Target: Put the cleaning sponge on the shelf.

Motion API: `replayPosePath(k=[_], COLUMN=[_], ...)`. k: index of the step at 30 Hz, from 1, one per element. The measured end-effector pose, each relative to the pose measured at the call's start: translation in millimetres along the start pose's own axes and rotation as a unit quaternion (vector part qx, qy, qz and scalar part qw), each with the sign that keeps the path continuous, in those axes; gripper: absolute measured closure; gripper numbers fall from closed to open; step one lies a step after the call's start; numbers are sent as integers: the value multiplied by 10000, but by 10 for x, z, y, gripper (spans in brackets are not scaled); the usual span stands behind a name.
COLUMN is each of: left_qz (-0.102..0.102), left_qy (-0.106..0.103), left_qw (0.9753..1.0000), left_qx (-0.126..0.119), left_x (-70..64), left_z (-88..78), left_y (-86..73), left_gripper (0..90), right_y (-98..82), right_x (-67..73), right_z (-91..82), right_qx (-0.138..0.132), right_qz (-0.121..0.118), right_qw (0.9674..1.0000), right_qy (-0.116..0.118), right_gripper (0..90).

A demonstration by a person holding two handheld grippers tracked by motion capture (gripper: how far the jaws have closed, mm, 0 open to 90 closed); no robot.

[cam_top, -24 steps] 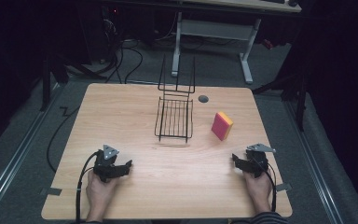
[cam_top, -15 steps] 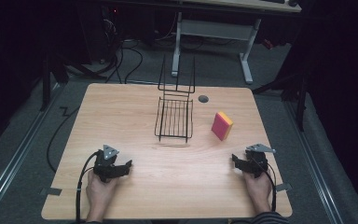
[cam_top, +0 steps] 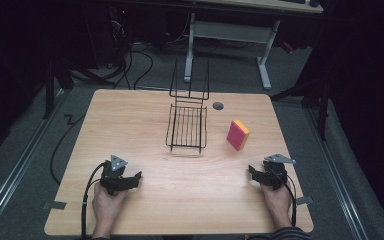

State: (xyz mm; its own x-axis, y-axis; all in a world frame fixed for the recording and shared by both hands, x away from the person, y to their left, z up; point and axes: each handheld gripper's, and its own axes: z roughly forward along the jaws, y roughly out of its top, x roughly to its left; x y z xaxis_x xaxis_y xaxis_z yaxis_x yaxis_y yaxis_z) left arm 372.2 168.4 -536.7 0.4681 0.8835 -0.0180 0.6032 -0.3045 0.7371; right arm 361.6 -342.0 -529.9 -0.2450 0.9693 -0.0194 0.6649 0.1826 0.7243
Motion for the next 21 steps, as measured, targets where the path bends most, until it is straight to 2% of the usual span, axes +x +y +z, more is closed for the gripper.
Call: replayPosePath(k=[7,14,21], left_qz=[0,2,6], left_qy=[1,5,8], left_qw=[10000,10000,10000], left_qx=[1,0,1], left_x=[0,-1,-1], left_z=[0,0,1], left_y=[0,0,1], left_gripper=[215,215,215], right_y=[-4,-12,0], right_x=[3,-30,-26], right_z=[-3,-40,-122], right_qx=[-17,-22,-243], right_qz=[12,129,178], right_qw=[10000,9998,9992], right_qy=[-5,142,261], right_gripper=[348,367,373])
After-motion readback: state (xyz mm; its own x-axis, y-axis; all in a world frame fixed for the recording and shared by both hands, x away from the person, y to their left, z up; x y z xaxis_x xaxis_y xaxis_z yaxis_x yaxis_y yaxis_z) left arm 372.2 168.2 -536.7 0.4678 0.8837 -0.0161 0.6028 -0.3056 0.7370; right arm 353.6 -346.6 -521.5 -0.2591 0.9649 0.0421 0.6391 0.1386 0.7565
